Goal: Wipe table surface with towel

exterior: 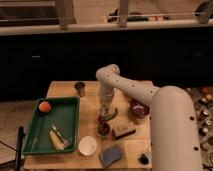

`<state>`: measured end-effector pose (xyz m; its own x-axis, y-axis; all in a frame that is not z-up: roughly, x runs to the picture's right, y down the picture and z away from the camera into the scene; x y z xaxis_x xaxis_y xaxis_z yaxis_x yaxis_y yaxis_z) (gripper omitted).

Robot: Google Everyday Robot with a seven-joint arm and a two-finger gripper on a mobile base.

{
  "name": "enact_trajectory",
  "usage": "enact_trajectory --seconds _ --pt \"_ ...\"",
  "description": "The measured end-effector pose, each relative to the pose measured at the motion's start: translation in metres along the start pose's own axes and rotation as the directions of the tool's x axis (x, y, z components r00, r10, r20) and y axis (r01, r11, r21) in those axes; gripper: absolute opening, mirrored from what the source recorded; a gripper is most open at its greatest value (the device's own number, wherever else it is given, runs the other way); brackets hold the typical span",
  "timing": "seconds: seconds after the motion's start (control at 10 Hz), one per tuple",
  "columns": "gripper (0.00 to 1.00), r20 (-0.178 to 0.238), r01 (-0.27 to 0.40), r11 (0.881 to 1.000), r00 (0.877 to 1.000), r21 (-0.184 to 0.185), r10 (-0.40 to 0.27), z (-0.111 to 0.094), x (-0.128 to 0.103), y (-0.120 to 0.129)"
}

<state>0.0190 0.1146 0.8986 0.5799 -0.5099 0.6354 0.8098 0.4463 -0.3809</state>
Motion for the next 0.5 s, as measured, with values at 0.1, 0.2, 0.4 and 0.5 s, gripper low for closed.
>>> enact_trajectory --seconds 0.1,0.2,0.4,0.5 --pt "0.00 -0.012 -0.025 1.000 1.000 0.001 0.025 -0.002 0.007 0.001" --pt "0.00 -0.025 -0.040 0.999 0.999 0.006 0.040 -0.006 0.013 -0.002" --pt "0.00 -0.044 -0.055 0.998 0.997 0.028 0.056 -0.013 0.028 -0.015" --pt "0.00 -0.048 -0.048 0.998 0.998 0.038 0.050 -0.014 0.033 -0.026"
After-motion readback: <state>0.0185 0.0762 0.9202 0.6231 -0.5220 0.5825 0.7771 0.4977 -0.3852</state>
